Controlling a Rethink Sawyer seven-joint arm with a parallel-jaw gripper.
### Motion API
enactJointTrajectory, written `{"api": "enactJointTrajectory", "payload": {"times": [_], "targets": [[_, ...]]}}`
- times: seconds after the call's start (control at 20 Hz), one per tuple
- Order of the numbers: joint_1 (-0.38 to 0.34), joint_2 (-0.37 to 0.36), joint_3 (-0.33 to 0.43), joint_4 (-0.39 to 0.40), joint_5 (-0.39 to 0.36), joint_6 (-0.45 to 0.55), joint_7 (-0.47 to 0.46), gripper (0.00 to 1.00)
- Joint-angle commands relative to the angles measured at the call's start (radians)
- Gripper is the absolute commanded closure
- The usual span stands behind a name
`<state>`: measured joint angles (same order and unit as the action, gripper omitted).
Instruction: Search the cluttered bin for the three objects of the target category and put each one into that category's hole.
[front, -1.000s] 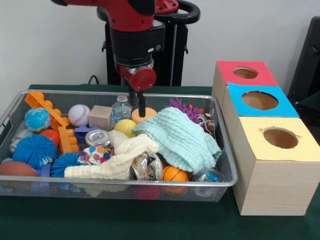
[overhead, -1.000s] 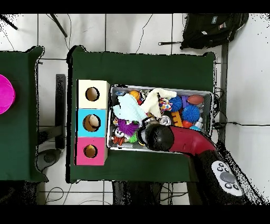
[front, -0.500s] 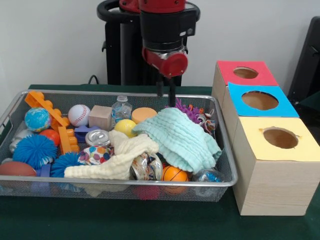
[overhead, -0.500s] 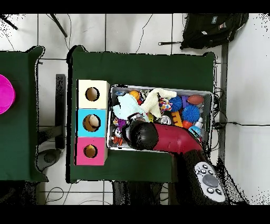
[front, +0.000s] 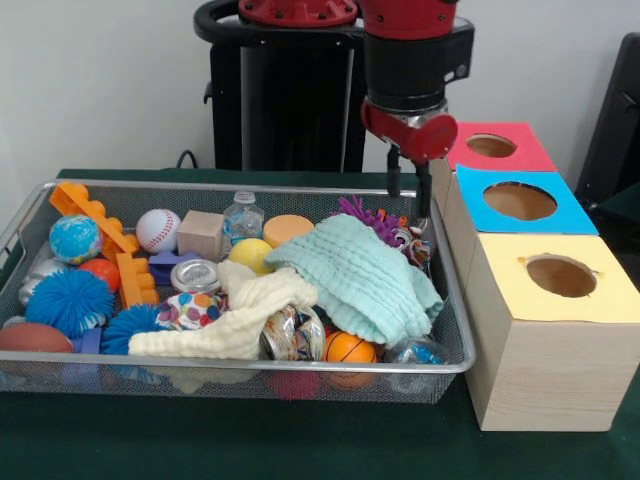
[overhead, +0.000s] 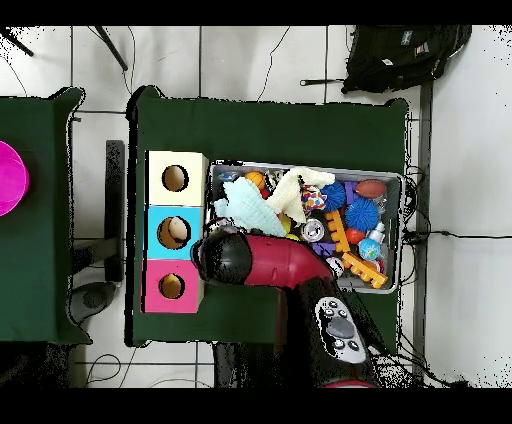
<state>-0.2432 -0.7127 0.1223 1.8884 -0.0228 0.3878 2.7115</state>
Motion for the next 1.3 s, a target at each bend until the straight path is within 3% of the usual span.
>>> {"api": "enactJointTrajectory", "payload": {"times": [0.05, 0.65, 0.9, 1.3], "targets": [[0.025, 0.158, -0.013, -0.022, 0.094, -0.168, 0.209, 0.0], [0.042, 0.371, -0.035, -0.151, 0.123, -0.302, 0.107, 0.0], [0.046, 0.353, -0.046, -0.103, 0.11, -0.339, 0.113, 0.0], [0.002, 0.403, -0.085, -0.092, 0.057, -0.417, 0.076, 0.0]]}}
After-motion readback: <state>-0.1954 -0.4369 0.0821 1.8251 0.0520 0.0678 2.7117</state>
